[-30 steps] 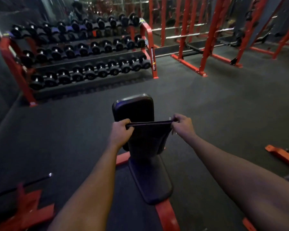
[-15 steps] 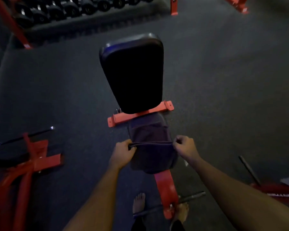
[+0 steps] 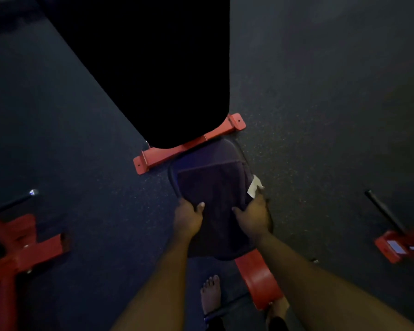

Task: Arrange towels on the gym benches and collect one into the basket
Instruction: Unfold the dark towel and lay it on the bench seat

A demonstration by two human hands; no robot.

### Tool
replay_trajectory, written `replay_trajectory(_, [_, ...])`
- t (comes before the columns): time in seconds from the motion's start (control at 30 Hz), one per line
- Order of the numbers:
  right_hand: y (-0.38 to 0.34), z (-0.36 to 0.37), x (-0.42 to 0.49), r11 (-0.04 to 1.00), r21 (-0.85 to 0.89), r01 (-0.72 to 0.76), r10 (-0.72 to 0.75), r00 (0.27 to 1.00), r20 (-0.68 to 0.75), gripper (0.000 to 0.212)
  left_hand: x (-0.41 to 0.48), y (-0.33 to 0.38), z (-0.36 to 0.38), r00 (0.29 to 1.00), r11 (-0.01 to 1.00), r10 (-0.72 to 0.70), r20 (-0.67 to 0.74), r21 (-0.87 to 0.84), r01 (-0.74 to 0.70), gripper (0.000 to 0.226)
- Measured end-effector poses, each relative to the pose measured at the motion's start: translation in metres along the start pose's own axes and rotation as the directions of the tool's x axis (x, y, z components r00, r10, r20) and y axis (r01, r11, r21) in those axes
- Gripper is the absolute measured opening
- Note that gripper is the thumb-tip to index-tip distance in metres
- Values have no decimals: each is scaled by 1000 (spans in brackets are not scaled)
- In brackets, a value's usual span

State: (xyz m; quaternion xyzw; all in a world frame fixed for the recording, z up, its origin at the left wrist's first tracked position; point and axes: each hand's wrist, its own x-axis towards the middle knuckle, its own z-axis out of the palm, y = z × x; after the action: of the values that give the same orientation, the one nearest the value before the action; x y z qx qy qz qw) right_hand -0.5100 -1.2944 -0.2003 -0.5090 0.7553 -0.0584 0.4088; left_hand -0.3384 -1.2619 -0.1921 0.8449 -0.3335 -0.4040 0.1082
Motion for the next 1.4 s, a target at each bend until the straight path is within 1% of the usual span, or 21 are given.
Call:
replay_trajectory(0.1, [-14,-26,-21,989,118,-89,79,993,89,50,-25,22,-26,988,987,146,41,57,-148,43])
replay_trajectory(0.13, [-19,-37,-27,980,172,-102,86,991,100,43,-33,31,-35,982,981,184,45,54,-186,40])
replay_trajectory(0.2, [-31,-70,-52,953,283,-104,87,994,73,36,-56,53,-56,964,964,261,51,47,-263,39])
replay_trajectory(0.3, [-43,-133,-102,910,408,-79,90,996,-10,37,-106,92,-86,922,924,376,92,33,-381,37])
replay_trajectory(0.4, [-43,-190,-145,896,443,-45,102,989,-106,40,-154,129,-103,874,881,464,143,30,-473,37])
replay_trajectory(0.5, [-31,-242,-183,873,486,-22,136,970,-202,39,-198,165,-104,805,818,559,198,23,-574,38])
replay_trajectory(0.57, [-8,-275,-212,844,537,-11,182,946,-267,39,-232,189,-93,737,759,626,254,19,-651,36])
replay_trajectory(0.6, [0,-284,-219,834,551,-9,200,936,-288,39,-243,197,-88,715,738,646,266,18,-674,35])
replay_trajectory(0.7, [43,-318,-253,807,590,6,261,893,-367,40,-289,222,-55,612,645,722,322,6,-764,35])
replay_trajectory(0.83, [121,-354,-305,765,644,-1,365,825,-432,39,-364,242,3,485,551,757,438,-28,-834,37])
replay_trajectory(0.97, [213,-383,-370,709,705,-26,474,757,-449,36,-448,241,80,357,472,749,559,-71,-879,36])
replay_trajectory(1.0, [229,-386,-380,701,712,-34,491,747,-448,35,-461,239,93,342,463,742,577,-71,-883,36])
replay_trajectory(1.03, [264,-394,-402,687,725,-48,531,714,-456,35,-491,235,124,300,434,736,608,-84,-897,36])
replay_trajectory(1.13, [357,-408,-450,652,752,-98,618,643,-453,38,-567,217,197,230,401,698,678,-104,-910,37])
replay_trajectory(1.27, [466,-417,-497,624,760,-179,692,579,-432,37,-644,189,289,178,372,650,739,-105,-922,40])
replay_trajectory(1.33, [515,-418,-516,597,772,-219,726,557,-404,35,-673,172,332,175,383,618,766,-99,-918,40])
replay_trajectory(1.4, [574,-414,-538,547,797,-256,770,528,-359,35,-708,150,382,176,393,560,810,-72,-917,36])
